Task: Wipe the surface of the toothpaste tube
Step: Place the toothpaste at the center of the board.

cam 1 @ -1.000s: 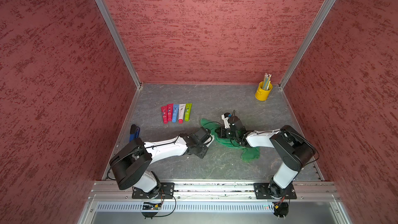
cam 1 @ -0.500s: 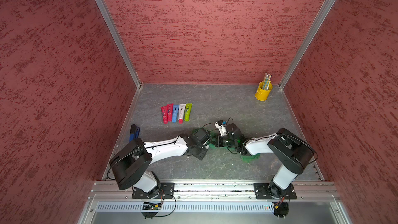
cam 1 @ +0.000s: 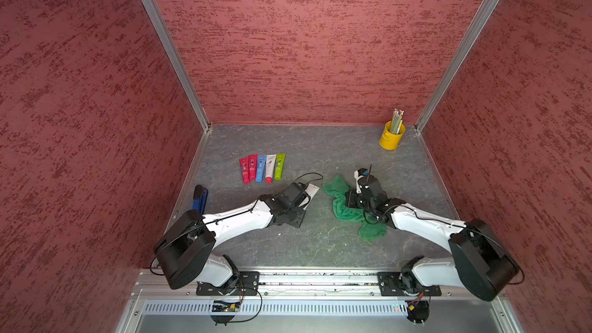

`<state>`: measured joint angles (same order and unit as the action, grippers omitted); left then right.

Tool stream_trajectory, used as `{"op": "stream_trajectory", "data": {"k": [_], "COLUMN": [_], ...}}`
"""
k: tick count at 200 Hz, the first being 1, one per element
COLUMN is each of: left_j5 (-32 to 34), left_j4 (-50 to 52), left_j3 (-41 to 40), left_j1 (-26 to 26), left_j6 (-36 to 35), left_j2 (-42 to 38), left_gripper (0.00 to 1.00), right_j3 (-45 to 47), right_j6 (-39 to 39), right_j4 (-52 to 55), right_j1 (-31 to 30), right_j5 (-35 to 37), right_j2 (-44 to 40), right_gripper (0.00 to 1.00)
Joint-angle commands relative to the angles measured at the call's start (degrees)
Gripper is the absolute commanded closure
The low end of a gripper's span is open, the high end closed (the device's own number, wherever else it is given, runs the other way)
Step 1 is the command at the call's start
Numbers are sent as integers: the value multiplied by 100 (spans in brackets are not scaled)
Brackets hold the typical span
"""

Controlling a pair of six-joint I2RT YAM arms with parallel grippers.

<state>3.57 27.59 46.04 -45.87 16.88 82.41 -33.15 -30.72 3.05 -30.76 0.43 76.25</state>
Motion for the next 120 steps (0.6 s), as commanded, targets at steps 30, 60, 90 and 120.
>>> {"op": "stream_trajectory", "data": {"k": [30, 60, 90, 120], "left_j5": [227, 129, 84, -225], "left_j4": [-307, -113, 255, 471], "left_j3": [1579, 3068, 4493, 5548], "left_j1": [278, 247, 201, 167], "left_j6": [447, 590, 817, 1024], "left_j2": [1148, 2388, 3472, 4269], "left_gripper": [100, 98, 98, 98], "right_j3": [517, 707, 807, 936], "right_j6": [75, 68, 54, -25], "right_j4": [686, 505, 445, 441], "right_j1": [-149, -218, -218, -360], "right_j5": [-513, -982, -1207, -1578], "right_j2": [-140, -333, -495, -726], "right_gripper": [100, 100, 100, 100]}}
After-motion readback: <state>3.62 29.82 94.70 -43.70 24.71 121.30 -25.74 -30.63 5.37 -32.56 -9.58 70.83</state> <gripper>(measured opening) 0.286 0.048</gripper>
